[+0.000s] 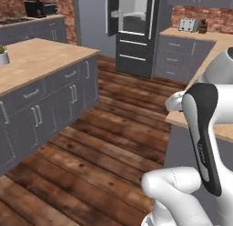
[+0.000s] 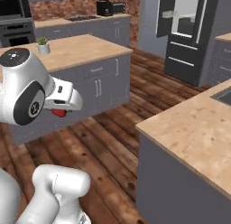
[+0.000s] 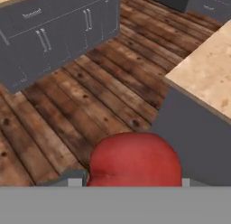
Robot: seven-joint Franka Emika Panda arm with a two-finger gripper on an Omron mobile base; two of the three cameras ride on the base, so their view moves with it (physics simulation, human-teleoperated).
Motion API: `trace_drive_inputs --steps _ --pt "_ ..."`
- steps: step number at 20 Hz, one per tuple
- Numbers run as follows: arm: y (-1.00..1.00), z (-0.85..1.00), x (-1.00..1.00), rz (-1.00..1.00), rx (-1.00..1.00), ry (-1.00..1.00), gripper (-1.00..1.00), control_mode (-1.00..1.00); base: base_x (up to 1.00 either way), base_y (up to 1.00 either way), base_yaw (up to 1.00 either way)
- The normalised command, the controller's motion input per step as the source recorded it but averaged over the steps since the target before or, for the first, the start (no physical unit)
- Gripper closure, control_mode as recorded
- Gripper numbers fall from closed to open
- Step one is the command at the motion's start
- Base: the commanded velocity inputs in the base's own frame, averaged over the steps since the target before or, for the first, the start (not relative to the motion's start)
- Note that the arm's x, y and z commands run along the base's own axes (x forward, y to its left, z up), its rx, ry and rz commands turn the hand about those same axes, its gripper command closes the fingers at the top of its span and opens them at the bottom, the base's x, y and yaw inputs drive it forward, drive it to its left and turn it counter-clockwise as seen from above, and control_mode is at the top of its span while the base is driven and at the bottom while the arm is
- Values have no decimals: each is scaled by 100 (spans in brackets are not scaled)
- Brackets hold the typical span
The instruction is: Transport the steak and bell pepper to the fridge. Place the steak on the rack containing meat and place the bell pepper on the rack containing the vegetable, ensuring meats and vegetables are on different racks.
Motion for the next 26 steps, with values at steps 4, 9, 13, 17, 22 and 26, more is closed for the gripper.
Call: trace_drive_inputs --steps 4,9,13,17,22,26 --pt "0 0 0 0 0 0 100 100 100 100 -39" --pt "0 0 0 0 0 0 100 100 100 100 -41" --pt "0 0 0 0 0 0 100 100 100 100 -41" --pt "0 0 0 0 0 0 100 100 100 100 -40" --pt "0 0 0 0 0 0 100 100 100 36 -19" --pt "0 0 0 0 0 0 100 100 100 31 -12"
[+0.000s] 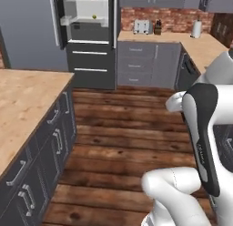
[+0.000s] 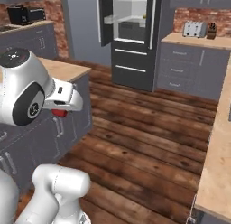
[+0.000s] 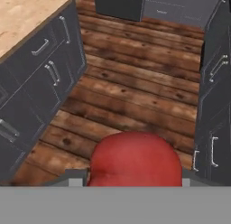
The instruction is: Transport the steak and bell pepper to the fridge. Place the steak on the rack containing meat and place the bell pepper on the rack containing the vegetable, ensuring meats and vegetables are on different racks.
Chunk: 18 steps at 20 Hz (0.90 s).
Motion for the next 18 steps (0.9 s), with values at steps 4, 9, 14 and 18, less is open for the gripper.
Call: trace_drive_inputs --steps 4,9,14,18 --pt "0 0 0 0 0 0 100 100 100 55 -19" --pt "0 0 0 0 0 0 100 100 100 81 -27" --pt "0 0 0 0 0 0 100 100 100 -4 -5" --pt "0 0 0 0 0 0 100 100 100 -50 0"
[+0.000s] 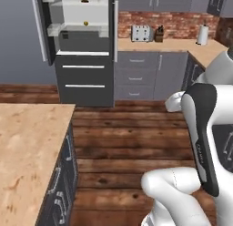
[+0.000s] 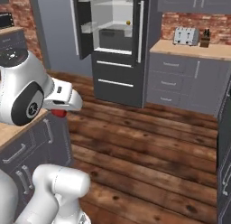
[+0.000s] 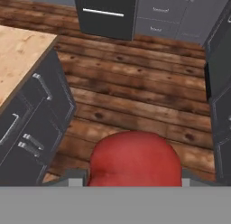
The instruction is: Transport the steak and bell pepper to the fridge. Place the steak on the rack containing meat and place the bell pepper on the rack containing the vegetable, ensuring meats and vegetables are on different racks.
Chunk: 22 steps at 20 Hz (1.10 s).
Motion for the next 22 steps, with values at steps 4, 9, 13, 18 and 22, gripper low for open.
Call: trace_drive_inputs --steps 4,9,13,18,22 --pt "0 0 0 0 0 0 100 100 100 -51 -2" --pt "0 0 0 0 0 0 100 100 100 -51 -4" --pt "0 0 0 0 0 0 100 100 100 -51 -2" --pt "0 0 0 0 0 0 100 100 100 -32 -3" --pt "0 0 0 0 0 0 100 100 100 -14 -2"
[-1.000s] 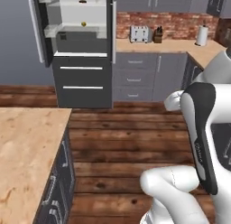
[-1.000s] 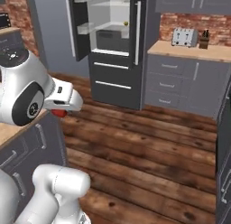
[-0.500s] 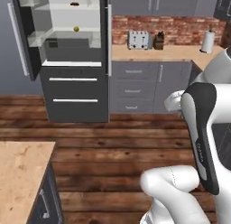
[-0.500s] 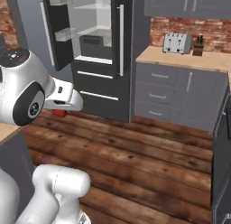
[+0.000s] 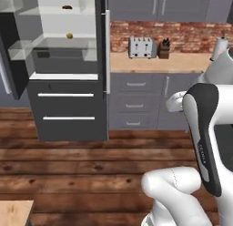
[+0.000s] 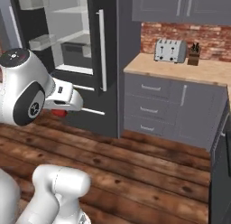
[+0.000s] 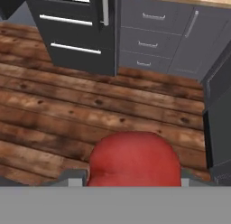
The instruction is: Transport the steak and bell pepper to the fridge. Place the steak on the rack containing meat and place the bell pepper on the rack containing the vegetable, ensuring meats and vegetables are on different racks.
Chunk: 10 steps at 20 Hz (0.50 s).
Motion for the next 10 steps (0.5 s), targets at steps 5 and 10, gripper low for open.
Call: trace_drive_inputs --steps 5,10 --pt "0 0 0 0 0 0 100 100 100 0 -6" --pt "0 0 0 0 0 0 100 100 100 49 -19"
